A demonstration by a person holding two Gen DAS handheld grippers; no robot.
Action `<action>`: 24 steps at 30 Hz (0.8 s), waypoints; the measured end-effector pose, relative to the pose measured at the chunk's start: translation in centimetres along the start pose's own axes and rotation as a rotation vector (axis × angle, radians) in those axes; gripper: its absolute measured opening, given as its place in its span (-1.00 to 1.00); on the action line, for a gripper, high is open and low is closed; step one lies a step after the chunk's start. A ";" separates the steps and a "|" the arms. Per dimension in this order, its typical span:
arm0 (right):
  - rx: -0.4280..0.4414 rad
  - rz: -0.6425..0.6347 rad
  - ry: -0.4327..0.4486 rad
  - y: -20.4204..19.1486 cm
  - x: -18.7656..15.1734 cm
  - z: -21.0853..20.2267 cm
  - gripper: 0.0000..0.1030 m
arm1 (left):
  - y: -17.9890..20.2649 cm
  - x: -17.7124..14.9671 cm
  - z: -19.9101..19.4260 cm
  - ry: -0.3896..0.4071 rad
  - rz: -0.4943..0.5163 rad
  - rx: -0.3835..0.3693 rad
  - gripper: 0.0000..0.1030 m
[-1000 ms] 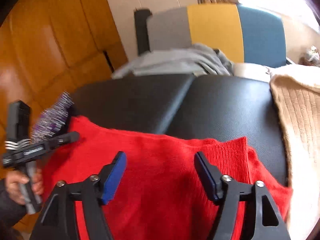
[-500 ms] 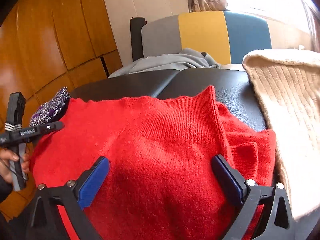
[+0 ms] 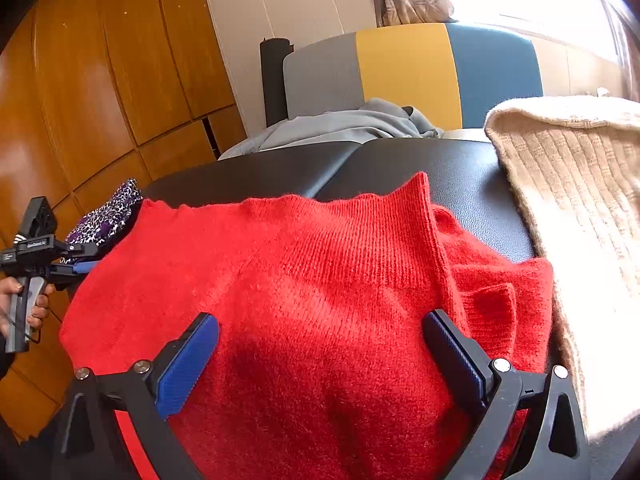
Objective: Fold clothes
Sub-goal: 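Pinch the red sweater edge with the left gripper and lift it over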
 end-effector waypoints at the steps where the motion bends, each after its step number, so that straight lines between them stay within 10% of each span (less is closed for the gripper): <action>1: -0.001 -0.001 -0.001 0.0 0.0 0.0 1.00 | 0.2 0.0 0.4 -0.011 0.014 -0.015 0.14; 7: 0.009 0.004 0.010 0.1 0.0 -0.1 1.00 | 1.0 0.5 1.9 -0.087 0.036 -0.135 0.07; 11: 0.017 0.012 0.020 0.3 0.0 -0.3 1.00 | 0.3 0.9 3.1 -0.120 -0.057 -0.142 -0.53; 24: 0.315 -0.015 -0.248 -1.2 4.9 -2.2 0.99 | 1.1 8.3 -0.5 0.003 -0.037 0.039 -0.64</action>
Point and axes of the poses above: each gripper's, at about its wrist camera, not at the fingertips, and z roughly the way its jaws point, y to its right, x to its top, the point moved 3 cm from there along z, roughly the way its jaws point, and after that the axes turned 14 degrees about x, right-handed, at the moved point
